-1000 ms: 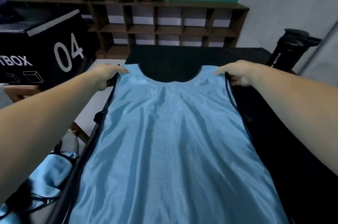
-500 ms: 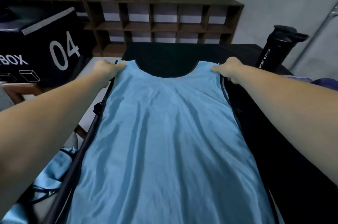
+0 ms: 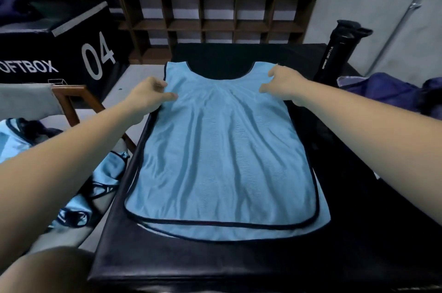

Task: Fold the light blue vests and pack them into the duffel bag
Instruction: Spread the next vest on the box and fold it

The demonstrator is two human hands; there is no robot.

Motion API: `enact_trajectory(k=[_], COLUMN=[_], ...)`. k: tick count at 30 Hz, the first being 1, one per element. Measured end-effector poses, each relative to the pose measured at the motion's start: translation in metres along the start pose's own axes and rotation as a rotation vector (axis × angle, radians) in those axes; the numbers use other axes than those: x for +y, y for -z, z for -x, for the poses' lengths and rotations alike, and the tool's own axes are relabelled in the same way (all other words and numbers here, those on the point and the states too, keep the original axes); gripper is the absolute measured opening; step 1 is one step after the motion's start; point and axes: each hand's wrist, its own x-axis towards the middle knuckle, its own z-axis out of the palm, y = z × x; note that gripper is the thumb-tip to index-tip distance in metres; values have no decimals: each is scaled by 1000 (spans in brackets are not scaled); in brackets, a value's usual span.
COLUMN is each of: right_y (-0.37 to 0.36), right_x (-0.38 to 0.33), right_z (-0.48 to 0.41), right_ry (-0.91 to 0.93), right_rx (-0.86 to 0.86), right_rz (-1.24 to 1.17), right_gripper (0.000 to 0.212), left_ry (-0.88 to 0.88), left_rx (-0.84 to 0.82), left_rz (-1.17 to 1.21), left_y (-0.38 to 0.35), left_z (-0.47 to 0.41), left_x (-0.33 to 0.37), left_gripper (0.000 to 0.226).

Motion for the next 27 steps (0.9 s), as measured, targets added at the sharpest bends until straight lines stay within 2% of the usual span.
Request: enact_trajectory(k=[3,7,11,18,23,27], right_y=[-12,-22,-26,-42,-73,-96], right_x=[10,26,47,84,90,82], right_z=[45,106,153,227,270,288], right_ry=[51,119,206,442,652,809], right_rx=[-10,-20,26,137,207,215], right_rz=[-9,-50,-22,12,5,5], right_gripper=[69,56,50,38,27,18], left_ry=[-64,-196,-256,-360,-433,-491], left_rx=[5,22,29,70,115,54], left_rz=[-50,-162,-199,-237,-276,-352], left_y=[-4,-10,-17,-17,-3,11], left_z=[49,110,168,250,301,320], left_x=[-1,1,3,-12,-38,-62], left_gripper=[54,49,40,28,28,19])
